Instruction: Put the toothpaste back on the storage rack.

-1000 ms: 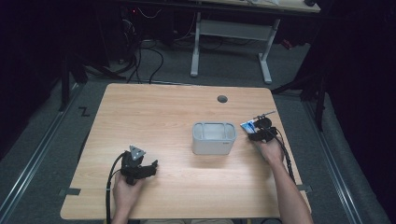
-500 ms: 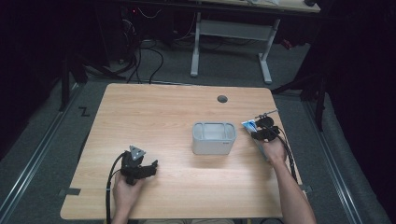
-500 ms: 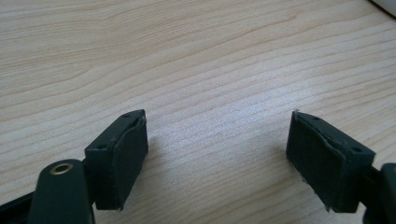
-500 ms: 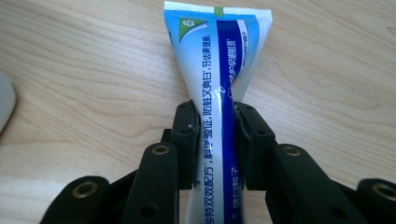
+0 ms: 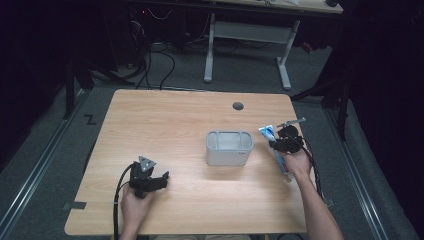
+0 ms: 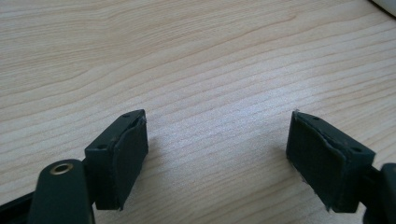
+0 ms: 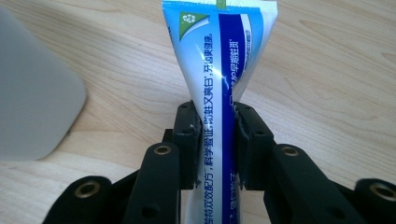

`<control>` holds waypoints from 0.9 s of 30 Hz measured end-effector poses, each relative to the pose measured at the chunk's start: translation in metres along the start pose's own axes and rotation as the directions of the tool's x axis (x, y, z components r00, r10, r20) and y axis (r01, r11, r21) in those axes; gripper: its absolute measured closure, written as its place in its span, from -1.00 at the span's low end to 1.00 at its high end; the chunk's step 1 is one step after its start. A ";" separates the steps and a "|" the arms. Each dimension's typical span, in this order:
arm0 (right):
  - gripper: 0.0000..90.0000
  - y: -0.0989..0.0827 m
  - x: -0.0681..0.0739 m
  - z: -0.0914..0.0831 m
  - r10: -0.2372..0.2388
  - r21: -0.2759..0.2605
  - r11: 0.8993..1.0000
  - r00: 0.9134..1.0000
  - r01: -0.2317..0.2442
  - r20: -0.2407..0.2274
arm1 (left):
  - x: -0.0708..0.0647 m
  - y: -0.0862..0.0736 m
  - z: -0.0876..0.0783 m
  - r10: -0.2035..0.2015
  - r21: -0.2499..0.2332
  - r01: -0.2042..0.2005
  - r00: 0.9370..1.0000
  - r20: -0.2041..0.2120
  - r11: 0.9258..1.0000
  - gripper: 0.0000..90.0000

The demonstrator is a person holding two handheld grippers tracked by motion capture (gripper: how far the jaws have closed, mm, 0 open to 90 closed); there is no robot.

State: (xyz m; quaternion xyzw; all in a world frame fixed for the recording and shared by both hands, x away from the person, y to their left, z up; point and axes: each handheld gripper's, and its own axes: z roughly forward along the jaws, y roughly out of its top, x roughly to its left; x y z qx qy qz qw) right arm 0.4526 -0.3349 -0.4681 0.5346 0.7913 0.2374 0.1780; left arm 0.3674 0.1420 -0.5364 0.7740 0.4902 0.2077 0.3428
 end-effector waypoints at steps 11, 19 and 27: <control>0.65 -0.007 0.002 -0.016 0.006 -0.054 0.999 0.998 -0.010 -0.070 | 0.000 0.000 0.000 0.000 0.000 0.000 1.000 0.000 1.000 -0.53; 0.64 -0.008 0.006 -0.030 -0.002 -0.109 0.994 0.994 -0.010 -0.109 | 0.000 0.000 0.000 0.000 0.000 0.000 1.000 0.000 1.000 -0.53; 0.64 -0.011 0.009 -0.044 -0.010 -0.169 0.986 0.989 -0.015 -0.145 | 0.000 0.000 0.000 0.000 0.000 0.000 1.000 0.000 1.000 -0.53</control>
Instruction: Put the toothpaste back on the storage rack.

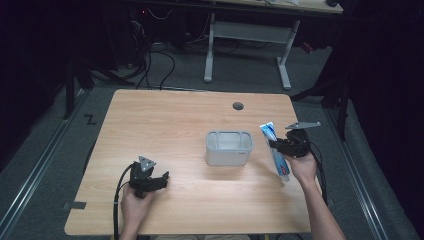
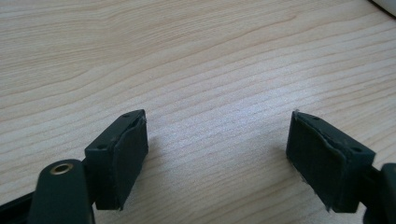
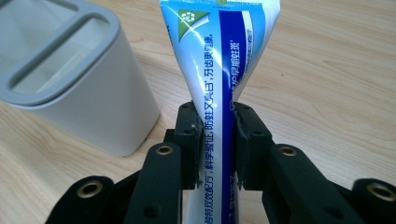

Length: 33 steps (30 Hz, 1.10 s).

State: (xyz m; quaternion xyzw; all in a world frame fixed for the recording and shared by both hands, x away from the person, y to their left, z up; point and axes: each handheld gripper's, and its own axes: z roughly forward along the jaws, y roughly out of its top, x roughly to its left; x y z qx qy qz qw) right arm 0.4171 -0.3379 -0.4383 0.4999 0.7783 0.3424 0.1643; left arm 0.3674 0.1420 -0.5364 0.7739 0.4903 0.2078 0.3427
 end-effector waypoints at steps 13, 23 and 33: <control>0.64 -0.001 0.013 -0.019 -0.036 -0.069 0.997 0.999 0.033 -0.033 | 0.000 0.000 0.000 0.000 -0.001 0.000 1.000 -0.001 1.000 -0.53; 0.64 -0.001 0.025 -0.034 -0.057 -0.126 0.991 0.996 0.048 -0.072 | 0.000 0.000 0.000 0.001 -0.001 -0.001 1.000 -0.002 1.000 -0.53; 0.65 0.001 0.035 -0.043 -0.074 -0.191 0.980 0.994 0.058 -0.079 | 0.000 0.000 0.000 0.000 -0.001 0.000 1.000 -0.001 1.000 -0.53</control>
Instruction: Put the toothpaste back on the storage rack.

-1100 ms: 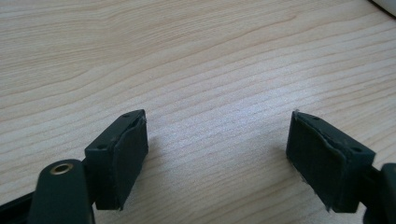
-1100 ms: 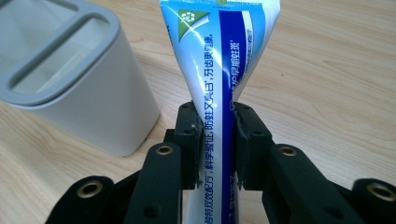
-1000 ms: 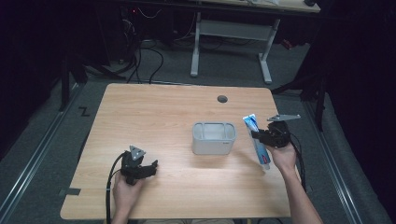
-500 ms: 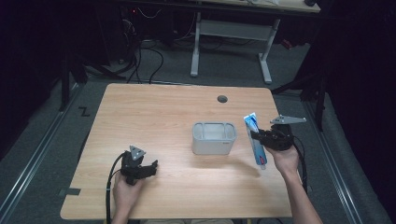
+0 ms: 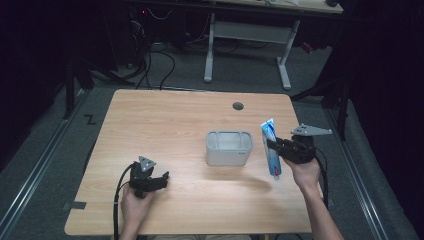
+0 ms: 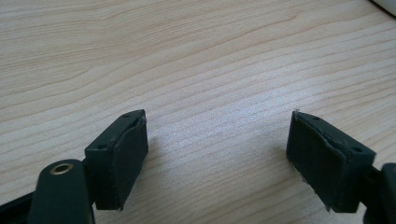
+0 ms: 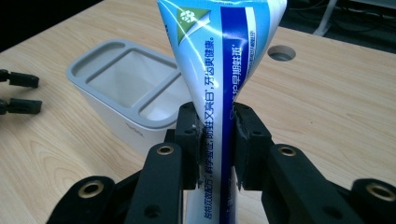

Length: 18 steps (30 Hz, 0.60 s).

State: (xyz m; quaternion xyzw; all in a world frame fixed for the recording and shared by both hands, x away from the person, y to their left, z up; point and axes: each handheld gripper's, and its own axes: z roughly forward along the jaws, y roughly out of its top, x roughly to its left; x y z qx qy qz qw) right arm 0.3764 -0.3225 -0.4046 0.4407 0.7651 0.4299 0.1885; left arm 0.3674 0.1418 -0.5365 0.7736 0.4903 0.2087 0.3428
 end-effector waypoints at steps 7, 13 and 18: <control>0.65 0.005 0.009 -0.003 -0.017 -0.025 1.000 1.000 0.016 -0.025 | 0.000 0.000 0.000 0.000 0.000 0.000 1.000 0.000 1.000 -0.53; 0.66 0.011 0.014 -0.005 -0.024 -0.047 0.999 0.998 0.022 -0.054 | 0.000 0.000 0.000 0.000 0.000 0.000 1.000 0.000 1.000 -0.53; 0.66 0.016 0.019 -0.005 -0.032 -0.066 0.997 0.996 0.027 -0.079 | 0.000 0.000 0.000 0.000 0.000 0.000 1.000 0.000 1.000 -0.53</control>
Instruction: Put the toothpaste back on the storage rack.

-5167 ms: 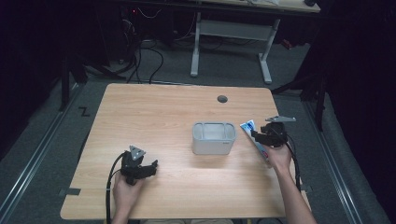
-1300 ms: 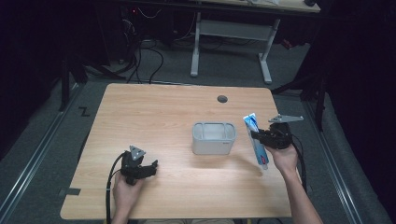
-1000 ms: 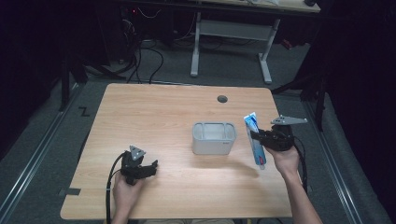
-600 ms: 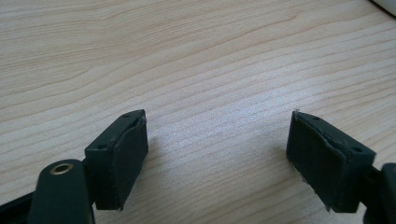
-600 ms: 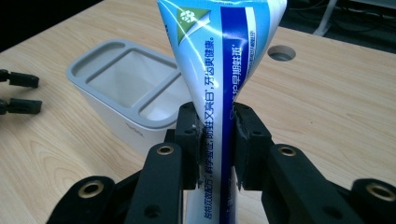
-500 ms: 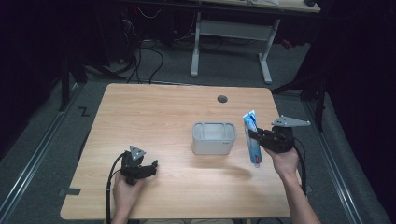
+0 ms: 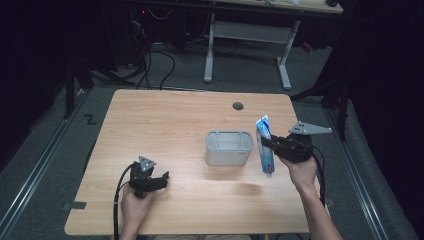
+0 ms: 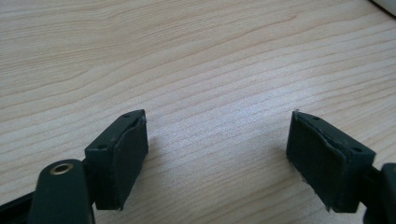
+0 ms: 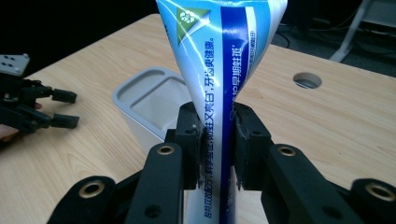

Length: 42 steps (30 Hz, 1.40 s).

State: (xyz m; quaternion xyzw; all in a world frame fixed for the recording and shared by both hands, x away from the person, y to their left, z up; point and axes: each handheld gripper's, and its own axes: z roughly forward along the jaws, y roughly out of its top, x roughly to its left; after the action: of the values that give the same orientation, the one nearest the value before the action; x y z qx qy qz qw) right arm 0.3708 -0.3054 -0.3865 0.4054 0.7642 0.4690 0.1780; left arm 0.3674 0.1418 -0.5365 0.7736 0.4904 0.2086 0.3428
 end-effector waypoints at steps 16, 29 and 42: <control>0.66 0.024 0.014 0.007 -0.028 -0.034 0.999 0.998 0.026 -0.064 | 0.000 0.000 0.000 0.000 0.000 0.000 1.000 0.000 1.000 -0.53; 0.66 0.044 0.023 0.012 -0.051 -0.044 0.998 0.994 0.047 -0.094 | 0.000 0.000 0.000 0.000 0.000 0.000 1.000 0.000 1.000 -0.53; 0.66 0.065 0.030 0.020 -0.063 -0.071 0.996 0.989 0.053 -0.135 | 0.000 0.000 0.000 0.000 0.001 0.000 1.000 0.001 1.000 -0.53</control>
State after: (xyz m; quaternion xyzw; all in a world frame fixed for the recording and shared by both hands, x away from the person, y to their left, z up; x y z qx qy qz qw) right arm 0.3950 -0.2550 -0.3373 0.3436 0.7700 0.5156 0.1520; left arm 0.3674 0.1420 -0.5364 0.7739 0.4903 0.2078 0.3428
